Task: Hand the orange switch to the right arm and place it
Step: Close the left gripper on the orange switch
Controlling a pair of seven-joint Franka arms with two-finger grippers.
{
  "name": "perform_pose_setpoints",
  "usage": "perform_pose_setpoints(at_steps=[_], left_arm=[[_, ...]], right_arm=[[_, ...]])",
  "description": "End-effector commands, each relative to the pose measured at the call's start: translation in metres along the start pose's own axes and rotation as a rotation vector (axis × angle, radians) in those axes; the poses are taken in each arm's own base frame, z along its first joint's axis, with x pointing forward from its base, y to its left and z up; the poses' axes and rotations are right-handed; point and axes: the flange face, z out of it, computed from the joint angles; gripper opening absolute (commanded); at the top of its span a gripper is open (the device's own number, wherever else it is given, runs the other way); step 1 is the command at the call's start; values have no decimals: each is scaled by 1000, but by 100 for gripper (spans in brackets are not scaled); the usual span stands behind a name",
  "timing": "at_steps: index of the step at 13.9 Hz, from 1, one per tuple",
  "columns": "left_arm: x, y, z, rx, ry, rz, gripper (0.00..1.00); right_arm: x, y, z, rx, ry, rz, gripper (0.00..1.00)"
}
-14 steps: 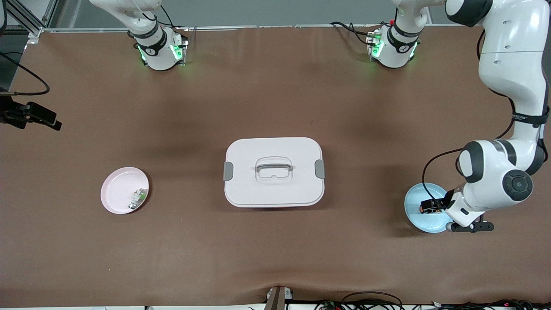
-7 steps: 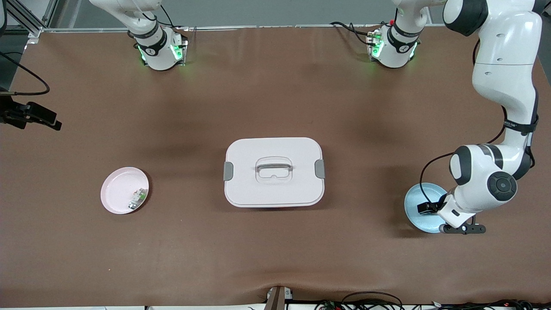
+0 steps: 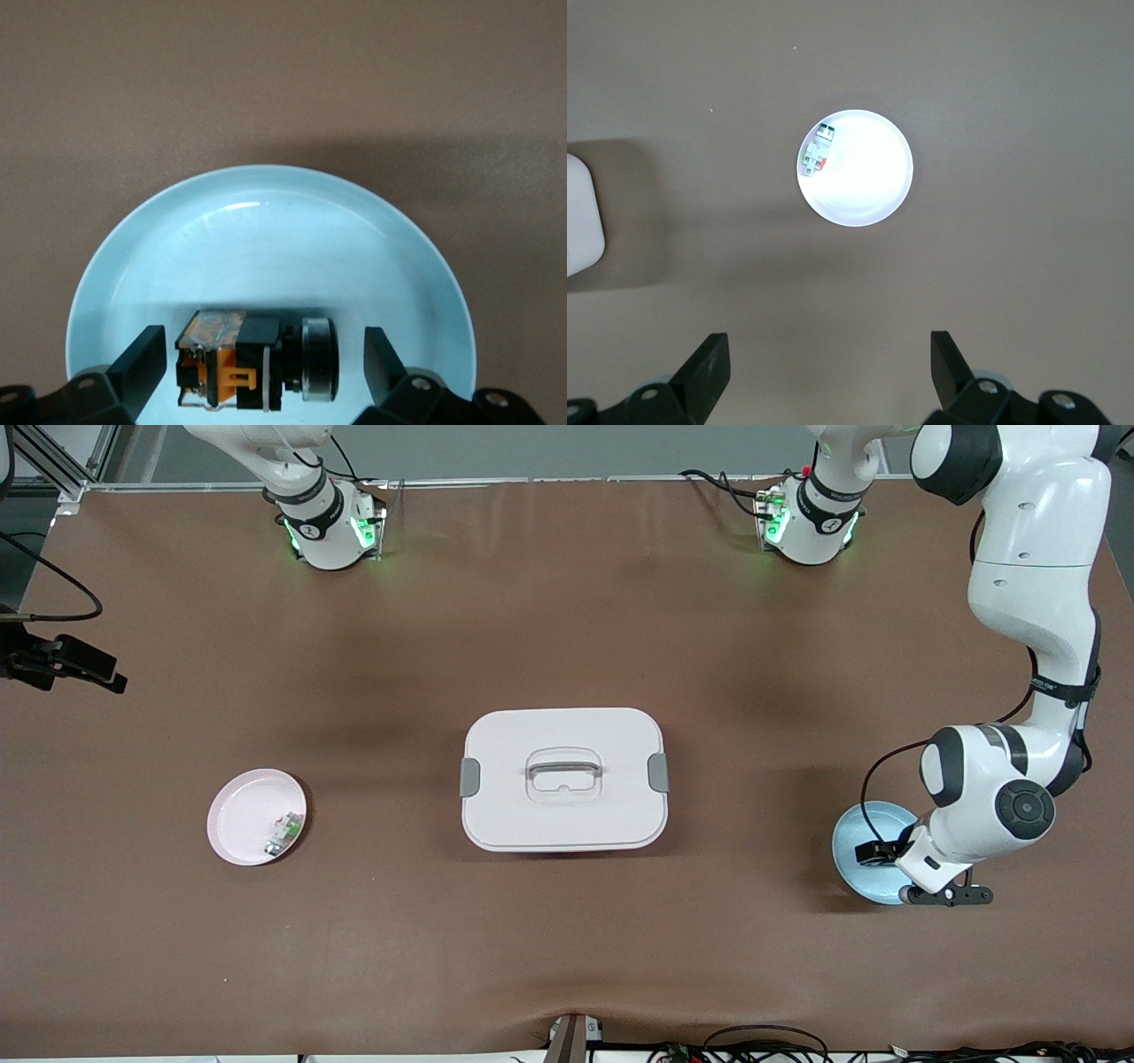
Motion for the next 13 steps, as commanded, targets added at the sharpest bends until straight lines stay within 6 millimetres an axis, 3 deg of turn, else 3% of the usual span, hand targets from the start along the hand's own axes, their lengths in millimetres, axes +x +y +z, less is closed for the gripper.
perform_pose_setpoints(at_steps=[1, 6, 10, 11, 13], left_arm=[[-10, -1, 6, 9, -21, 20, 92], [-11, -2, 6, 11, -29, 21, 79], [-9, -8, 5, 13, -22, 15, 76], [-9, -8, 5, 13, -22, 14, 72], [-8, -8, 2, 13, -17, 17, 54]], right_arm=[[1, 0, -5, -13, 1, 3, 100], [1, 0, -4, -13, 0, 3, 100], [1, -1, -4, -13, 0, 1, 100], [1, -1, -4, -13, 0, 1, 100], [1, -1, -4, -13, 0, 1, 100]])
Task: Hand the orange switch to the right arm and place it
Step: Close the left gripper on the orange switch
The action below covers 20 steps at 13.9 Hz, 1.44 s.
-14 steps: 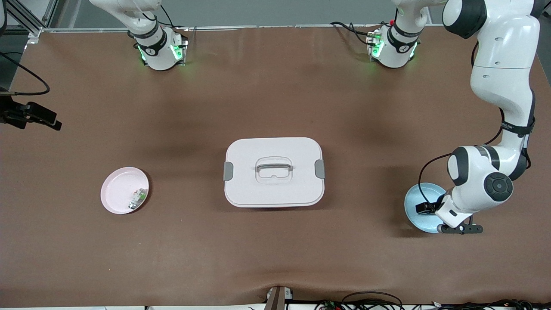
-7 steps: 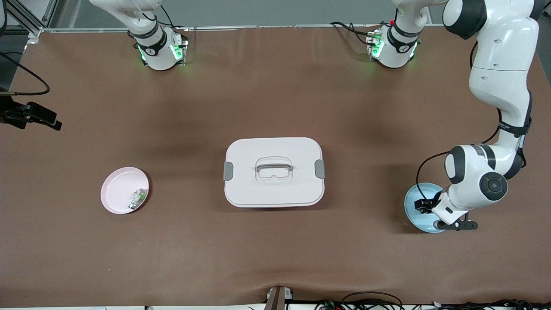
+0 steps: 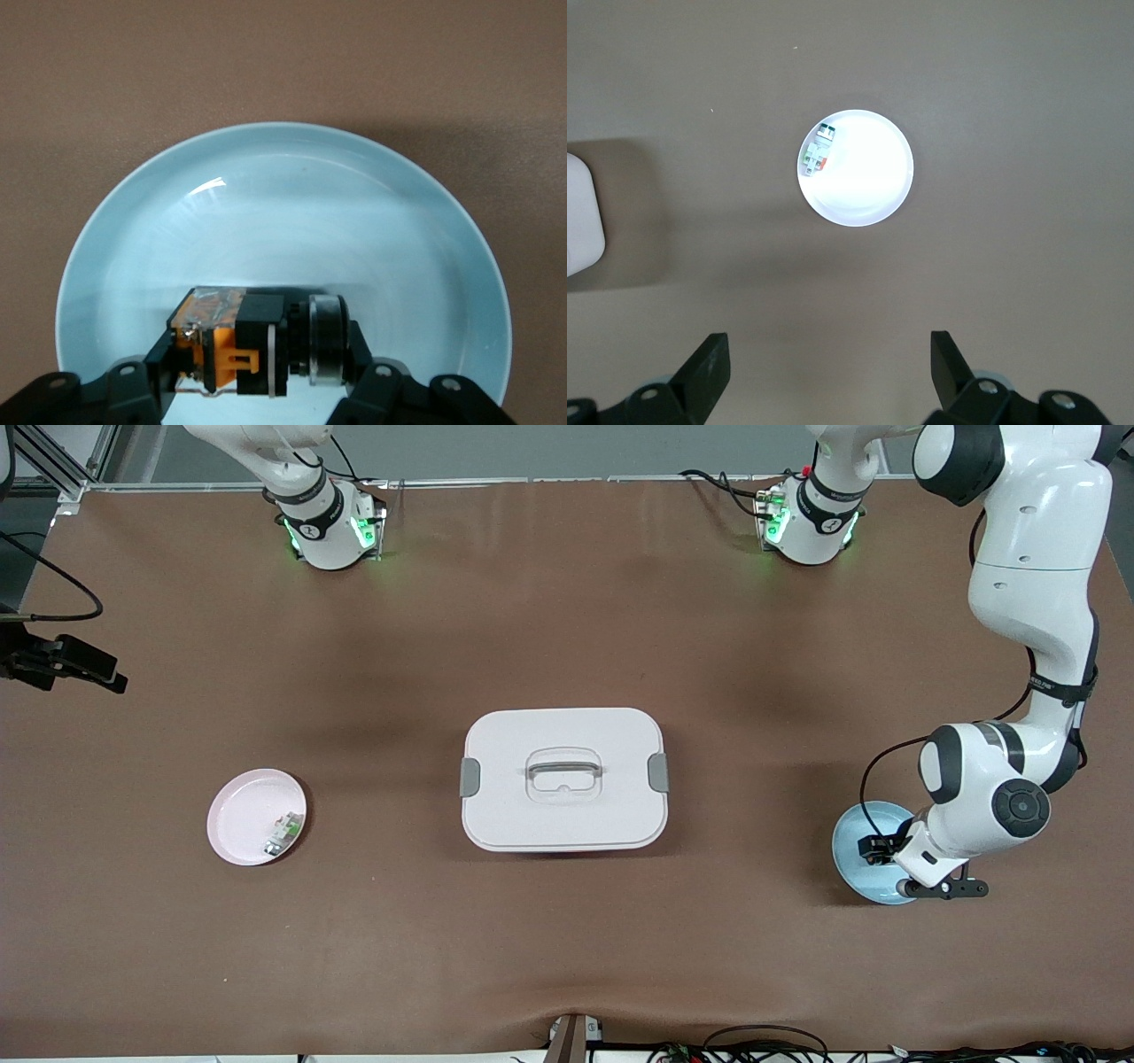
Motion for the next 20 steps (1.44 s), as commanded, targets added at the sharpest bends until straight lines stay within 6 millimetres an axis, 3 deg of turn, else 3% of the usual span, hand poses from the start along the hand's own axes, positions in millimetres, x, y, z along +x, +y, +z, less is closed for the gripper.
perform_pose_setpoints(at_steps=[1, 3, 5, 6, 10, 20], left_arm=[[1, -2, -10, 13, 10, 21, 41], [3, 0, -16, 8, 21, 10, 19], [6, 3, -33, 1, 44, -3, 3], [8, 6, -41, -7, 55, -5, 0], [10, 25, -73, -102, 68, -61, 0], [4, 116, -179, -277, 61, -269, 0]], right_arm=[[1, 0, -4, -13, 0, 2, 100], [1, 1, -4, -13, 0, 4, 100], [1, 1, -4, -13, -2, 4, 100], [1, 2, -4, -14, -2, 5, 100], [1, 2, -4, -11, -2, 6, 100], [3, -3, -4, -1, 8, 12, 100]])
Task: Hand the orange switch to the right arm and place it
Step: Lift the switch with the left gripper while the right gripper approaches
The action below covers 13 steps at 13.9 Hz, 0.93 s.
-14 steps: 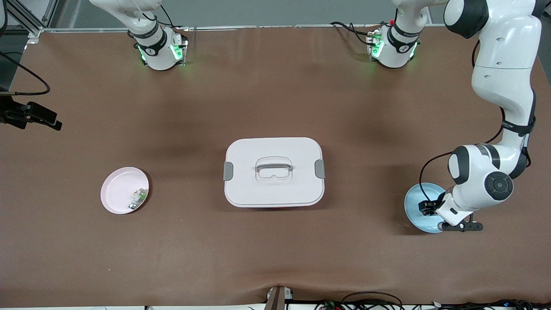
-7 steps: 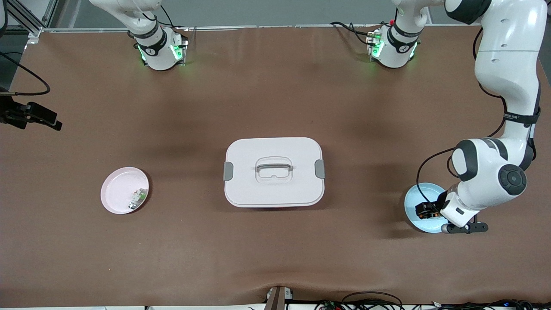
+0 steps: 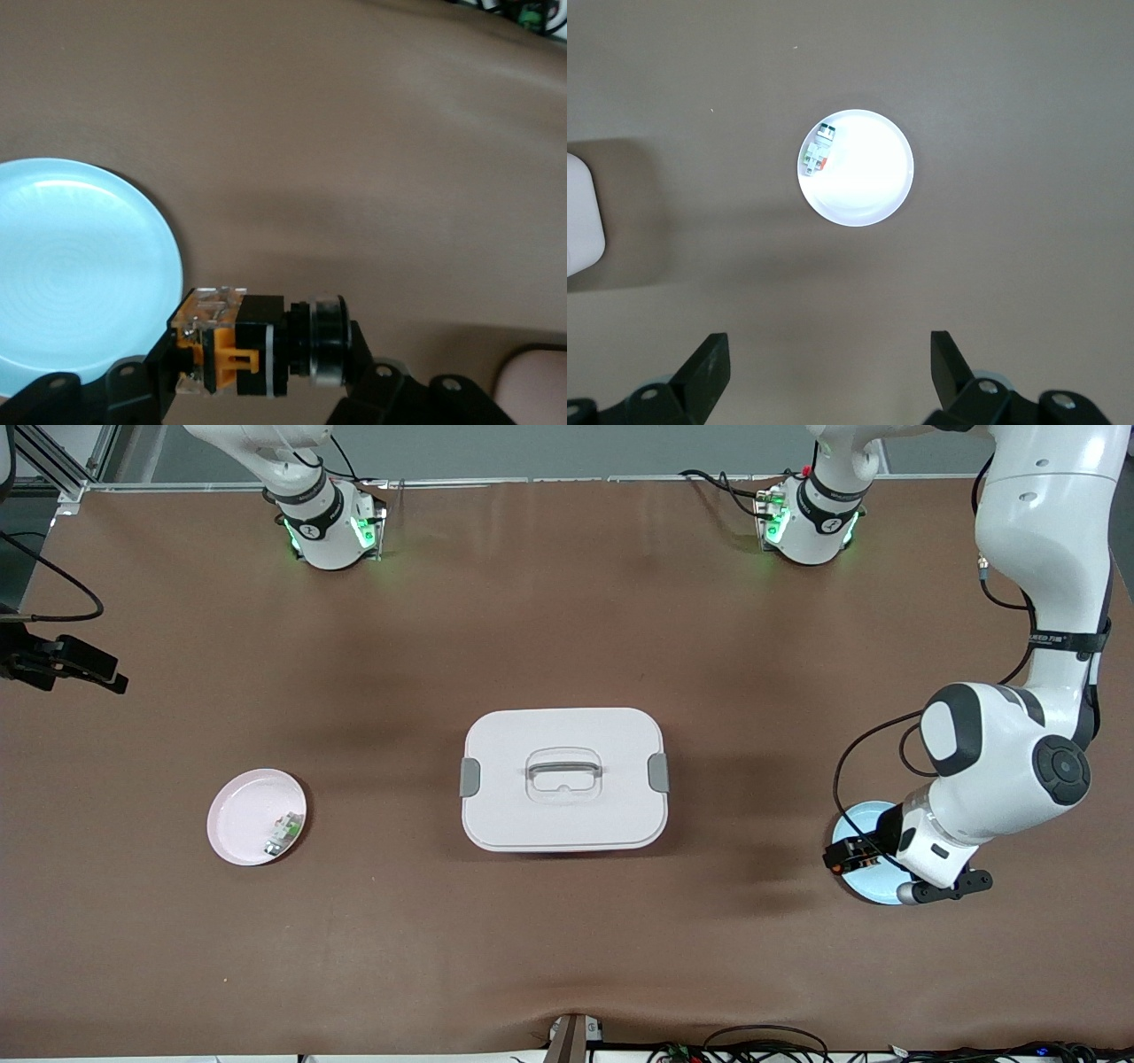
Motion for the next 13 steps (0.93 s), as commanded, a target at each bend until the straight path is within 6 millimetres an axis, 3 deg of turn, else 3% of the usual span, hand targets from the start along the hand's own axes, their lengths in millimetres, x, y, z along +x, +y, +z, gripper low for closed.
perform_pose_setpoints(at_steps=[1, 4, 8, 11, 13], left_arm=[[-13, 26, -34, -24, -23, -87, 0], [-33, 60, -65, -26, -56, -196, 0], [-62, 99, -101, -17, -94, -276, 0], [-91, 131, -112, 13, -156, -369, 0], [-102, 147, -117, 18, -172, -416, 0]], right_arm=[[3, -4, -5, 5, 14, 13, 100], [4, -21, 1, 87, 4, -1, 100], [4, -57, 23, 216, -34, -24, 100], [4, -70, 34, 292, -40, 42, 100], [0, -96, 36, 317, -61, 60, 100]])
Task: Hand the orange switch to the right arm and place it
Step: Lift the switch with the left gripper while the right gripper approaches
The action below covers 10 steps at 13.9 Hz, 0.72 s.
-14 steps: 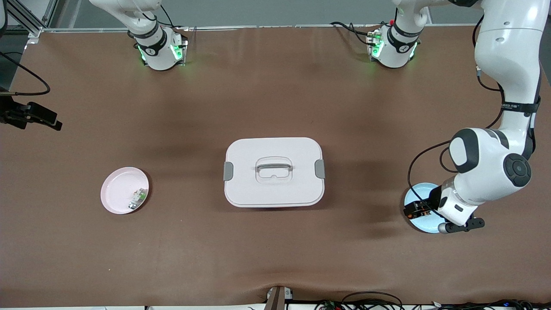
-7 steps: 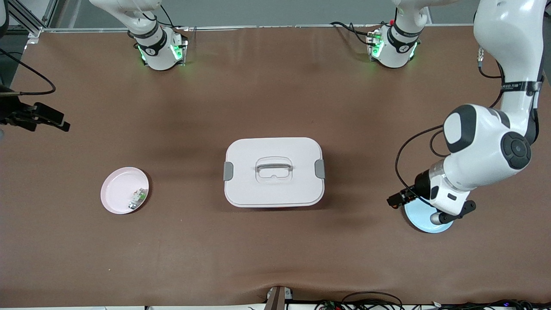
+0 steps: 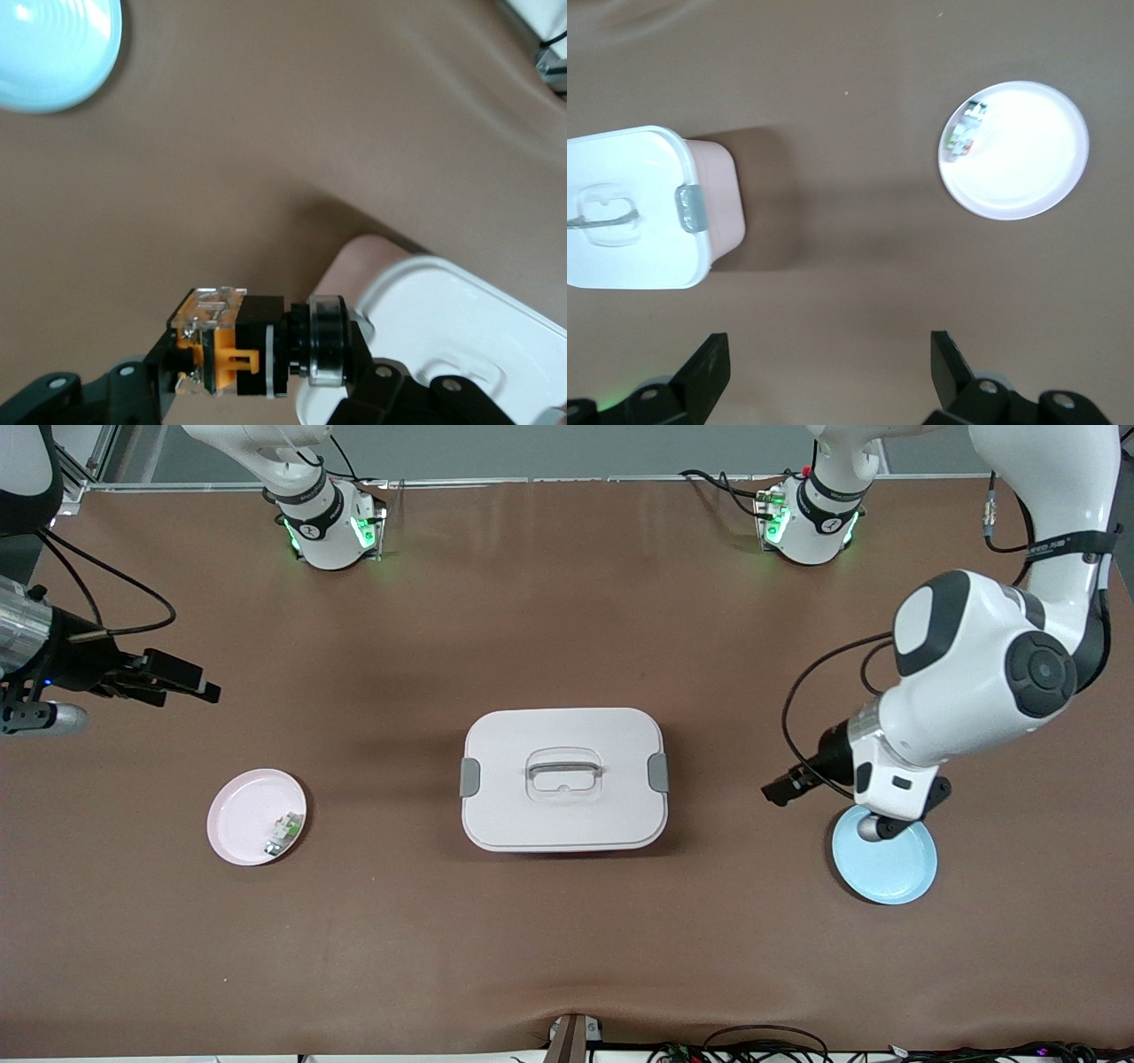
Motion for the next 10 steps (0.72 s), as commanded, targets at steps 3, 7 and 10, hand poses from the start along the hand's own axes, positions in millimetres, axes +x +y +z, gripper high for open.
perform_pose_setpoints(at_steps=[3, 7, 10], left_arm=[[-49, 30, -14, -5, -43, -120, 0], [-96, 58, -4, 2, -90, -259, 0], [-122, 71, 0, 5, -129, -329, 0]], right_arm=[[-17, -51, 24, 88, 9, 68, 100], [-39, -64, 46, 242, 42, 114, 100], [-49, -80, 54, 297, 42, 116, 100]])
